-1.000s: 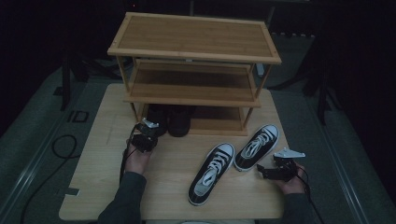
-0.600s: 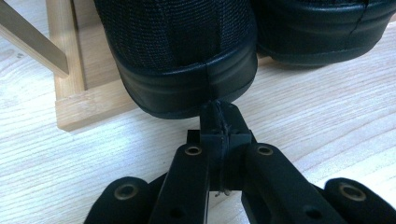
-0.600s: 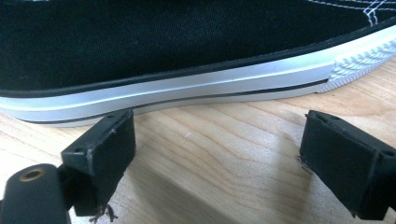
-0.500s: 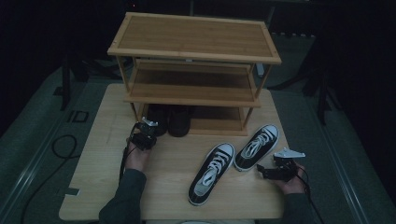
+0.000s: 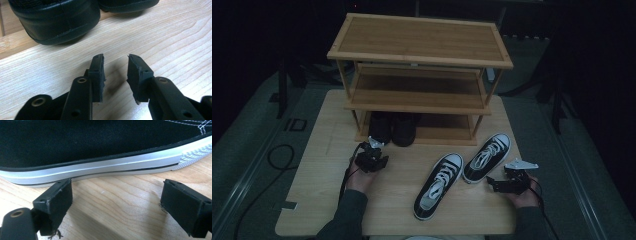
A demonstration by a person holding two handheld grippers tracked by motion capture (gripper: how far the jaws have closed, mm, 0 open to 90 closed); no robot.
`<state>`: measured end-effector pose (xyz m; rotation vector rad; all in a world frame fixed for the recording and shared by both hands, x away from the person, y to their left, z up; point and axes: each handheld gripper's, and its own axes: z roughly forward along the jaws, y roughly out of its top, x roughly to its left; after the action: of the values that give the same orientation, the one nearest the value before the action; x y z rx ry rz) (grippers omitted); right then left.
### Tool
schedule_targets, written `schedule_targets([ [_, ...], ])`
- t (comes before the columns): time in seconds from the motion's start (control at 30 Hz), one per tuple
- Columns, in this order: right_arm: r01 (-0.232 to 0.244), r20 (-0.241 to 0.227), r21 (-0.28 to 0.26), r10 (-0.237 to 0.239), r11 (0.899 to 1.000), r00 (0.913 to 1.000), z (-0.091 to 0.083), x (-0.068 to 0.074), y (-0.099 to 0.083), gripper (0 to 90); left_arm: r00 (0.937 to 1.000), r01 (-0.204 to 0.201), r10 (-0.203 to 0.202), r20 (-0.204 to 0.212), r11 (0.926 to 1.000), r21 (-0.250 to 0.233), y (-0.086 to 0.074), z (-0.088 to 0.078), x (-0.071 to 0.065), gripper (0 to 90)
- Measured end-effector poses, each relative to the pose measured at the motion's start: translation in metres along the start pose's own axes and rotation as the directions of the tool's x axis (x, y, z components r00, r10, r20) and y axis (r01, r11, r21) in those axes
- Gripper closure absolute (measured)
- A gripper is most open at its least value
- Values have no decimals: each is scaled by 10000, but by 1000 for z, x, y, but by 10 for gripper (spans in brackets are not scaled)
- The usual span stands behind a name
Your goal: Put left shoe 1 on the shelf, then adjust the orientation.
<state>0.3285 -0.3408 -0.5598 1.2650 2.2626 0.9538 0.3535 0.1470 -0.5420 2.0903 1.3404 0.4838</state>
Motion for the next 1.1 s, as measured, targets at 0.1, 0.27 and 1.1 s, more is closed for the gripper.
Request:
schedule_targets([
  [0.1, 123, -104, -69, -124, 9999, 9999, 0, 0, 0, 138, 9999, 135, -135, 4, 9999, -63, -3, 0, 2, 628],
  [0.27, 153, -135, -94, -154, 9998, 9998, 0, 1, 0, 140, 9998, 161, -161, -77, 9999, 52, -5, 3, 4, 613],
  [1.1, 1368, -706, -140, -1374, 9905, 9880, -20, 31, 9, 624, 9999, 103, -101, 53, 9996, -257, -9, 6, 7, 549],
])
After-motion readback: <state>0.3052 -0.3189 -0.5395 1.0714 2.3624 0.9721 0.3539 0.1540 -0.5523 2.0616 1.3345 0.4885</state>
